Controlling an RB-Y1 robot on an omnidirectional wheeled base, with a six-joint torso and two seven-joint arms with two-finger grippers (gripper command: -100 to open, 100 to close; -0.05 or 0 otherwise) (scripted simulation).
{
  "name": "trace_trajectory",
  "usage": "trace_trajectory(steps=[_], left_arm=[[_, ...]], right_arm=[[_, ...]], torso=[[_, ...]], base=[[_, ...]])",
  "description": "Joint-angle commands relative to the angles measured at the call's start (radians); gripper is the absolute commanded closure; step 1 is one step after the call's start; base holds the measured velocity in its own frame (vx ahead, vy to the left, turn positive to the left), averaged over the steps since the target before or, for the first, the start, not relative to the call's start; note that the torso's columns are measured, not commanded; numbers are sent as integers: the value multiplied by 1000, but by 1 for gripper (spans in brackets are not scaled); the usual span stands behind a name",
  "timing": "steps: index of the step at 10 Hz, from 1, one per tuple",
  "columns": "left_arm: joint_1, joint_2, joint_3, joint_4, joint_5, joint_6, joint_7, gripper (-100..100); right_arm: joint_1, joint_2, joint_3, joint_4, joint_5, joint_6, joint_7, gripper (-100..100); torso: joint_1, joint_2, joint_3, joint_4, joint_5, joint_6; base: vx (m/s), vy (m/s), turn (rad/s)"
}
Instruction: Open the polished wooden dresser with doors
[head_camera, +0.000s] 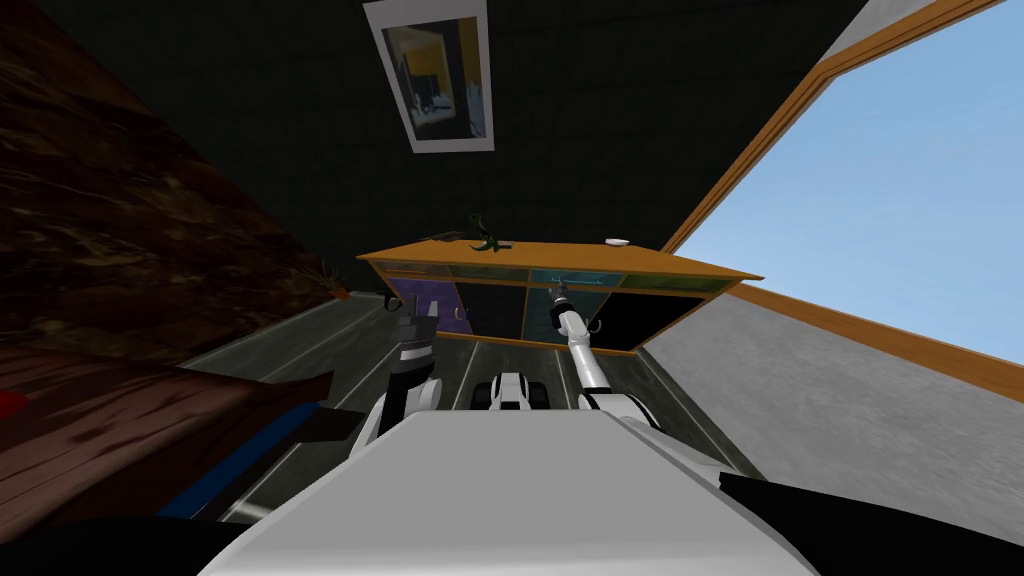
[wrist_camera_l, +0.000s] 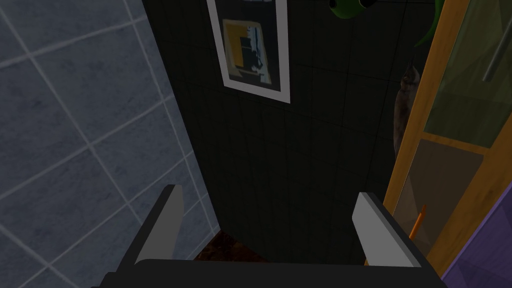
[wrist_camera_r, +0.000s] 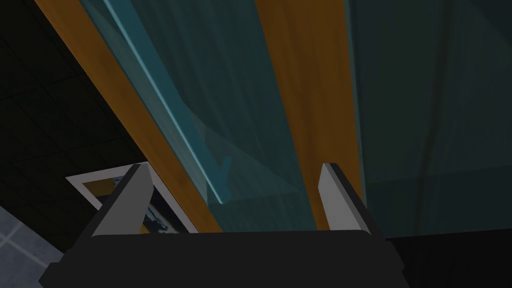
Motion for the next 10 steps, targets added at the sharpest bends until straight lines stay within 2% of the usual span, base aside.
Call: trace_trajectory(steps=[1, 2, 3, 4, 6, 7, 8, 9, 10], left_arm=[[0, 0, 0, 0, 0, 0, 0, 0], [0, 0, 0, 0, 0, 0, 0, 0], [0, 0, 0, 0, 0, 0, 0, 0], [0, 0, 0, 0, 0, 0, 0, 0], [0, 0, 0, 0, 0, 0, 0, 0], [0, 0, 0, 0, 0, 0, 0, 0], [0, 0, 0, 0, 0, 0, 0, 0], [0, 0, 0, 0, 0, 0, 0, 0], [0, 0, 0, 0, 0, 0, 0, 0]], right_arm=[[-46, -27, -6, 47, -23, -7, 0, -100], [-66, -39, -8, 68, -33, -11, 0, -100], [-56, -34, -8, 58, -17, -9, -9, -100], [-26, -16, -3, 27, -13, -4, 0, 100], [0, 0, 0, 0, 0, 0, 0, 100], [-18, -4, -8, 4, -13, -1, 10, 100], [-35, -16, -5, 30, -30, -7, 19, 100], [-35, -16, -5, 30, -30, -7, 19, 100], [-47, -26, -4, 48, -39, -11, 18, 100]], torso=[[2, -2, -1, 0, 1, 0], [3, -3, -2, -1, 1, 0], [2, -2, -2, -1, 1, 0], [0, 0, 0, 0, 0, 0], [-2, -2, -1, -7, -4, -2], [-1, -6, -4, -7, -3, -2], [0, -8, -5, -5, -1, -1], [1, -5, -3, -5, -1, 0], [0, -3, -2, -5, -2, 0]], base=[[39, 35, -26], [44, 31, -20], [22, 13, -3], [-17, -15, 30], [-38, -39, 17], [-32, -11, 11], [-88, 25, -35], [-110, 37, -30], [-104, 37, -40]])
